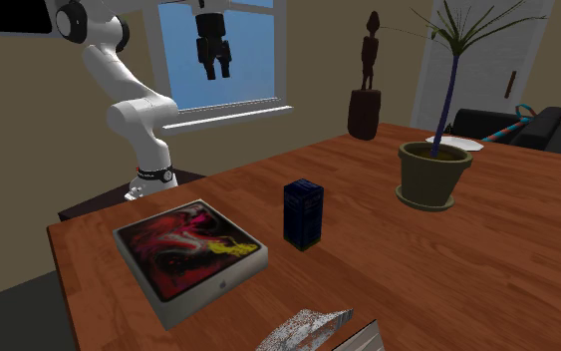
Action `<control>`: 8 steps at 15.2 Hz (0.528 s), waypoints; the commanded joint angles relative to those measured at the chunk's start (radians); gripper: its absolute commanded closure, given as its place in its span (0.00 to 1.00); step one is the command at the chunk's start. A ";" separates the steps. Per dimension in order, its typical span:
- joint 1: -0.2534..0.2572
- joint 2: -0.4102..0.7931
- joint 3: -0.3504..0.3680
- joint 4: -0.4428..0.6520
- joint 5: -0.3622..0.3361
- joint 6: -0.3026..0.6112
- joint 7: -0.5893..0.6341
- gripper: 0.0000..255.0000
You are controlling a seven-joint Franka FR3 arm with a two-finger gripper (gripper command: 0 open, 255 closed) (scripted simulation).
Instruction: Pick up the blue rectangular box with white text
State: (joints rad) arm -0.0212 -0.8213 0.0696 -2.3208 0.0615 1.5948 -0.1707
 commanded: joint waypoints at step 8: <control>-0.035 0.237 -0.044 0.067 -0.028 0.152 -0.041 0.00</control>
State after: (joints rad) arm -0.0509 -0.6158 0.0332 -2.2657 0.0372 1.7291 -0.2053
